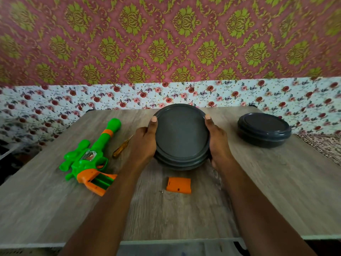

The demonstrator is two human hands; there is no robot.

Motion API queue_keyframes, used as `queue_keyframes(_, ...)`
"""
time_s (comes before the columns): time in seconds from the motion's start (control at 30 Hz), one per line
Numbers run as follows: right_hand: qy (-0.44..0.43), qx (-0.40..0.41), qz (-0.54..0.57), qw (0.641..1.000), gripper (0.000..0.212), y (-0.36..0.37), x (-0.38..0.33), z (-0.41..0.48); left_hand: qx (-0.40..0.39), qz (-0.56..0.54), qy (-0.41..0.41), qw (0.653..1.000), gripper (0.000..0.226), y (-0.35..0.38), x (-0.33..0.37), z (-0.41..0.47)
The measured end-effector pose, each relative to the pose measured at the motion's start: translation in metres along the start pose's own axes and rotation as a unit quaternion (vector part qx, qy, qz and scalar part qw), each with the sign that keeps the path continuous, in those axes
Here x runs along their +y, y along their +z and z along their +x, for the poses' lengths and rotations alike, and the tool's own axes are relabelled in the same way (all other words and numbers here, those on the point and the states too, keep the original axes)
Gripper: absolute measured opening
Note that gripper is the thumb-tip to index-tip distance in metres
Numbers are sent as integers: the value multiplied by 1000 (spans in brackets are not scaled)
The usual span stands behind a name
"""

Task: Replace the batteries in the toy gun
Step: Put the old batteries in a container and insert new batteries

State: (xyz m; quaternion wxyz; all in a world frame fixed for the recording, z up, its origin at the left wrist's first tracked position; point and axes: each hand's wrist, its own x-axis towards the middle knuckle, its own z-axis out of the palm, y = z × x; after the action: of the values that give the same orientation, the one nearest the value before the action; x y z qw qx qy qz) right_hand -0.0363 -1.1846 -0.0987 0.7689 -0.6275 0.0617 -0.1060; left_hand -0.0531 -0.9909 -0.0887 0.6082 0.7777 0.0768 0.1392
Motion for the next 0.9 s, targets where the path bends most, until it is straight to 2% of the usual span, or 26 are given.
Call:
queue_keyframes(0.07,2,-8,-1,1000,45,0,-1,-1,12,-31,-8,999,54,1,-1,2)
queue_keyframes(0.23,-3,14,11,1000,39,-1,-6,-2,35,-76,0,997,58,6,-1,2)
queue_keyframes(0.3,11,47,39,998,36,1,-3,-1,-14,-114,-24,993,59,8,-1,-3)
queue_keyframes(0.37,36,88,83,992,35,4,2,3,-82,-207,-58,973,51,12,0,-11)
queue_keyframes(0.47,69,86,127,986,46,7,7,9,-160,-253,-39,953,71,21,-1,-19)
queue_keyframes(0.53,61,56,119,989,44,6,6,11,-160,-266,-23,950,70,22,-2,-19)
queue_keyframes(0.67,47,-10,105,993,53,-5,-1,17,-165,-292,-59,940,53,9,-3,-10)
queue_keyframes(0.73,53,-24,102,993,51,-12,-2,19,-173,-276,-63,943,51,5,-5,-8)
queue_keyframes(0.9,54,26,98,993,40,-15,-3,18,-194,-256,-79,944,61,1,-5,-9)
